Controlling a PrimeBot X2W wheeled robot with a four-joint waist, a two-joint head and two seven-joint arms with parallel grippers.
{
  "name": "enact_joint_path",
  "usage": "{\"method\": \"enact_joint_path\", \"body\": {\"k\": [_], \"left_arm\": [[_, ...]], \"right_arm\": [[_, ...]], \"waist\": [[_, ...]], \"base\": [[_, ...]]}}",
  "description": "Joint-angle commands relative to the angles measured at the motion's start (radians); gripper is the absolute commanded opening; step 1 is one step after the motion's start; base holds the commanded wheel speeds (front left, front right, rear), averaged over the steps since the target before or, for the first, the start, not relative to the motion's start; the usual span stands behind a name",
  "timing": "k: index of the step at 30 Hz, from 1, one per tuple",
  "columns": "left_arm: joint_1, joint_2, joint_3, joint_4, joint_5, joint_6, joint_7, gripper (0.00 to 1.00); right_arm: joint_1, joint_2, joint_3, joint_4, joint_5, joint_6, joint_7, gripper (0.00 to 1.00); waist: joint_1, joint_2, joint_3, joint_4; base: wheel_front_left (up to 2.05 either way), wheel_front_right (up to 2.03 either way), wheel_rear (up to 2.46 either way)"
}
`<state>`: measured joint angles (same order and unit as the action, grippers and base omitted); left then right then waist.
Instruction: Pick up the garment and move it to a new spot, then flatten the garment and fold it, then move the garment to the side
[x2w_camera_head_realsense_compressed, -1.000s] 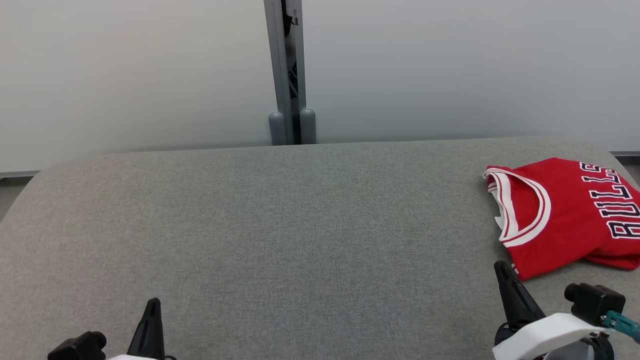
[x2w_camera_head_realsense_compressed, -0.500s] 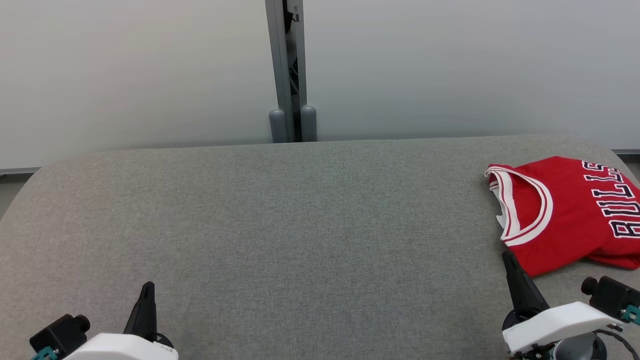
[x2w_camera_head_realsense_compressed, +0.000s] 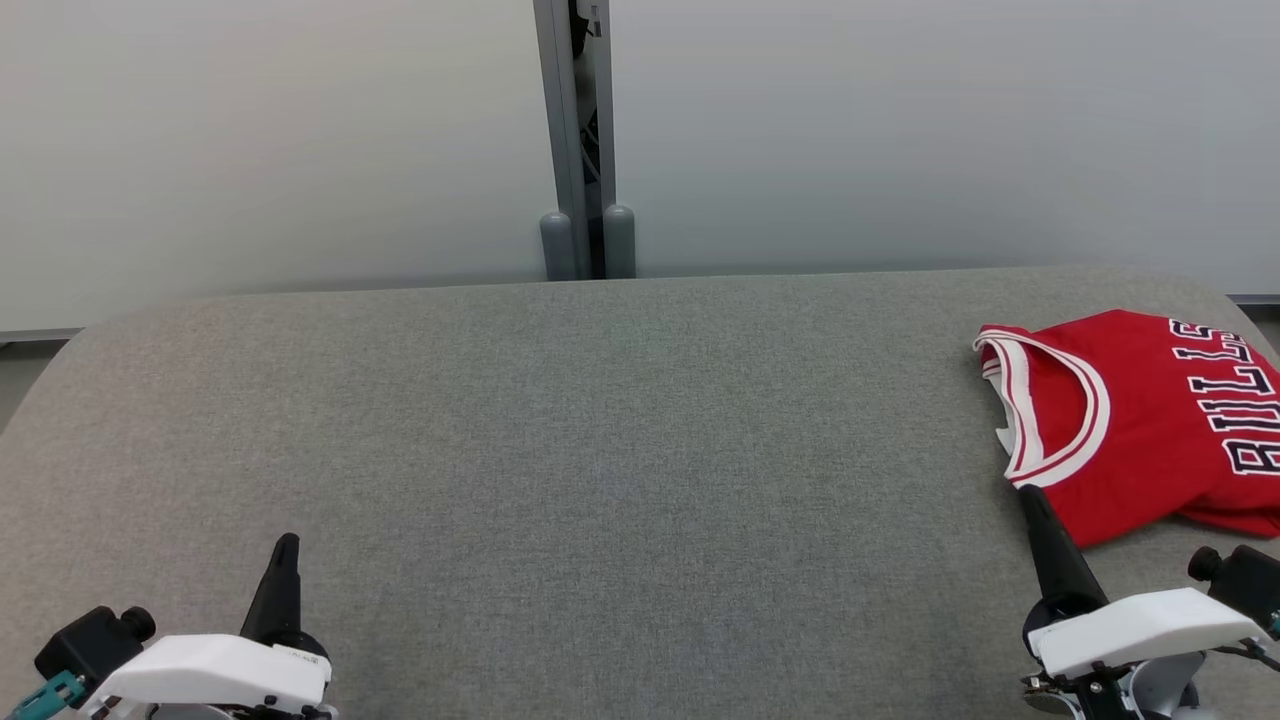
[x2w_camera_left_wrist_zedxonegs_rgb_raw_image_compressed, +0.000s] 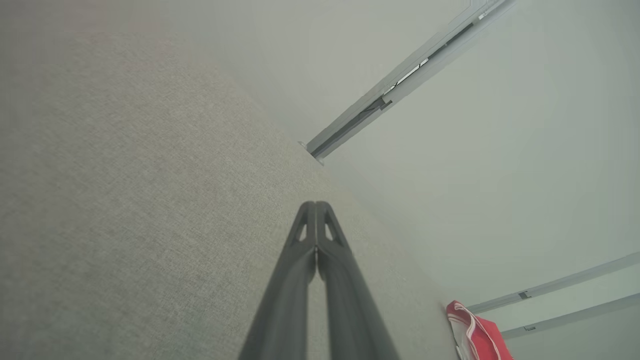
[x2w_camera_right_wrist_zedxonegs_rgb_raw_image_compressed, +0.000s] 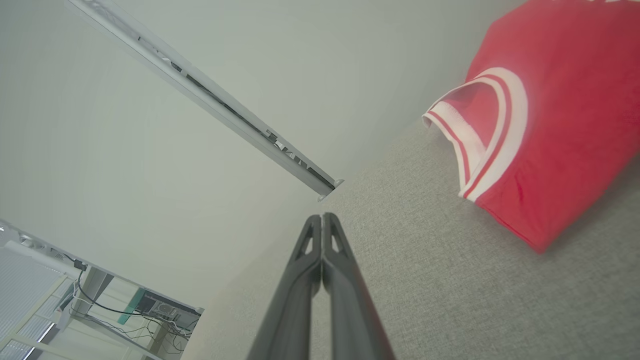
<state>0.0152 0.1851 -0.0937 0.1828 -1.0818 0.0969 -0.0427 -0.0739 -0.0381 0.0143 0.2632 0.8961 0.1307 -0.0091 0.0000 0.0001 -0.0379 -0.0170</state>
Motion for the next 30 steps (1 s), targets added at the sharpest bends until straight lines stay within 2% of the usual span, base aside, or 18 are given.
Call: {"method": "enact_joint_path", "body": {"k": [1, 30], "left_arm": [[-0.037, 0.004, 0.018, -0.002, -0.026, -0.013, 0.008, 0.0], [-0.13, -0.051, 0.13, 0.077, -0.246, -0.111, 0.1, 0.0]], "right_arm": [[-0.028, -0.008, -0.006, -0.008, 0.033, 0.0, 0.003, 0.0], [-0.073, -0.012, -0.034, 0.025, 0.338, 0.0, 0.026, 0.0]], "waist": [[0.0, -0.0001, 0.001, 0.0], [0.0, -0.0001, 0.016, 0.006]], "base": [[0.0, 0.0, 0.0], [0.0, 0.0, 0.0]]}}
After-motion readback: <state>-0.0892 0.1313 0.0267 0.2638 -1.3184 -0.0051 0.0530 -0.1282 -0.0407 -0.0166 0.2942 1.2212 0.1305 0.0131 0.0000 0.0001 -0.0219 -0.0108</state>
